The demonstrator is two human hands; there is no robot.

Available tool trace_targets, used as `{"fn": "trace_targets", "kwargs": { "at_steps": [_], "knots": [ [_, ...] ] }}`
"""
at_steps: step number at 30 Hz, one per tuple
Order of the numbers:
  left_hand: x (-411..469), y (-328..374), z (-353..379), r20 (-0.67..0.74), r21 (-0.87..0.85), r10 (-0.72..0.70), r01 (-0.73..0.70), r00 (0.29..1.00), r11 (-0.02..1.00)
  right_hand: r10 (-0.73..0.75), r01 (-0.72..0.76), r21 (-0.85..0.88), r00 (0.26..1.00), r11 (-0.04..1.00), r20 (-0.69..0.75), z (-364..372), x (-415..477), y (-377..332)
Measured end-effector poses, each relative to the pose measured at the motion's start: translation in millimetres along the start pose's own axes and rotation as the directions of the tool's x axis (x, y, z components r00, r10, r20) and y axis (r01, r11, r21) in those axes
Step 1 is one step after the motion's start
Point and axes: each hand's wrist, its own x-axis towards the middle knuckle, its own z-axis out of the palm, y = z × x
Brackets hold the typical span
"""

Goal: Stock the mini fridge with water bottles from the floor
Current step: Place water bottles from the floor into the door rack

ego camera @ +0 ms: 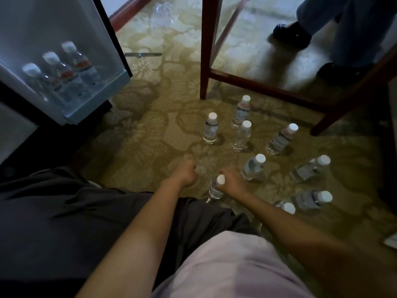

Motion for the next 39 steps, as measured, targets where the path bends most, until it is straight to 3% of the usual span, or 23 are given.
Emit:
{"fn": "trace_targets", "kwargs": {
  "at_steps": [12, 21, 28, 31, 39],
  "knots": [
    [15, -8, 1, 0.012, 0.038, -0.032, 0.031, 0.999, 0.999, -0.176, 0.19, -0.166, 0.98, 0.968, 0.093, -14, 22, -27],
    [36, -33, -41, 0.034, -0.105, -0.012, 0.016, 0.999, 0.994, -0.462, 0.462, 0.016, 0.886, 0.887, 0.031, -75, 34, -105],
    [40, -41, -103, -0.248, -0.423, 0.106, -0.206, 0.963, 0.882, -0.687, 0.689, 0.018, 0.725, 0.725, -0.047, -124, 52, -199],
    [39, -42, -132, -0.359, -0.434, 0.114, -0.274, 0.926, 0.858, -0.735, 0.735, 0.018, 0.677, 0.677, -0.009, -140, 60, -237],
    [45, -67, -206, -0.557, -0.414, 0.057, -0.337, 0.829, 0.846, -0.768, 0.735, 0.318, 0.639, 0.599, -0.03, -153, 86, -316]
  ]
}}
